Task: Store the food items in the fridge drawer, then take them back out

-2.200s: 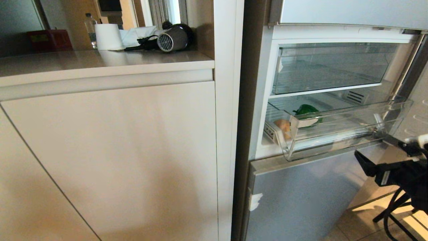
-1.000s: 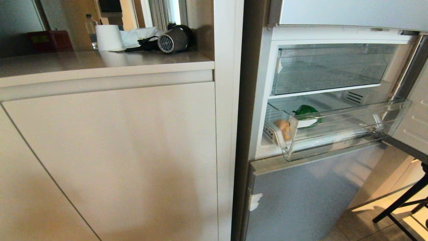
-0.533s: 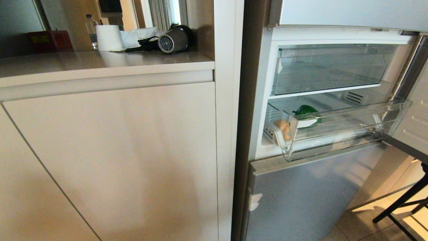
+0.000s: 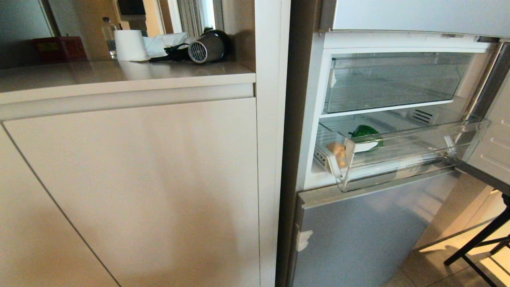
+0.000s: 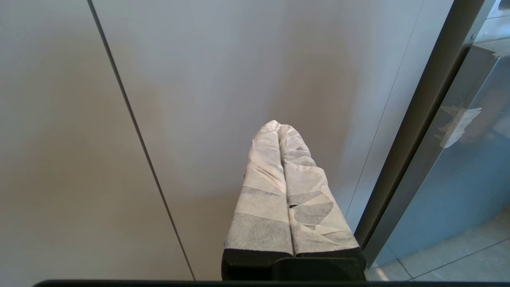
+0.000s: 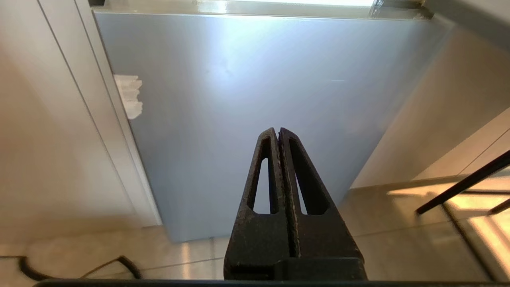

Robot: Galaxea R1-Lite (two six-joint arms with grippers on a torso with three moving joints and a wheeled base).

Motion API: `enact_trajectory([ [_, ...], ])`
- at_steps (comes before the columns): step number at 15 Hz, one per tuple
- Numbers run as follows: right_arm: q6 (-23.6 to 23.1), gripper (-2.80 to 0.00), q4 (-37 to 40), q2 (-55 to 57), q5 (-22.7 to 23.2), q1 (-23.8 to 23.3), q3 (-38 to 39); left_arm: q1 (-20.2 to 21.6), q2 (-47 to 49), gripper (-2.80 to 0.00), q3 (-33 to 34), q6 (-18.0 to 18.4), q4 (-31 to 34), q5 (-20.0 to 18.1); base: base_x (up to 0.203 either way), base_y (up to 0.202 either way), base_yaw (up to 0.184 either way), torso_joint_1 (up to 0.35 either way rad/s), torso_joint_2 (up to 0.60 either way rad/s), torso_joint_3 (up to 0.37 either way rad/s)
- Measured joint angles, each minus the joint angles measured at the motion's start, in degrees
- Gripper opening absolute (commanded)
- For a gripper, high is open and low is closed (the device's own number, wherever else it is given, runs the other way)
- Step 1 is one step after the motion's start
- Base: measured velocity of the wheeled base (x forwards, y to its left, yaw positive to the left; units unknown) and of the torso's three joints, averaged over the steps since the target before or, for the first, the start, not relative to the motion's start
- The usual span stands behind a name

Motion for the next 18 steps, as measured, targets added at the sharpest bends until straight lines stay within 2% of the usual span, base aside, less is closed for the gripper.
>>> enact_trajectory([
  [11,0.54,-2.8,0.64,-2.33,0.06,-0.15,-0.17,0.0,0.0,-2.8,0.0,0.0,0.0,0.0,0.0,0.0,0.0,0.002,0.0,-0.004],
  [18,0.33,-2.8,0.66,-2.34,0.22,-0.15,-0.19,0.0,0.0,-2.8,0.0,0.0,0.0,-0.01,0.0,0.0,0.0,0.145,-0.43,-0.294],
])
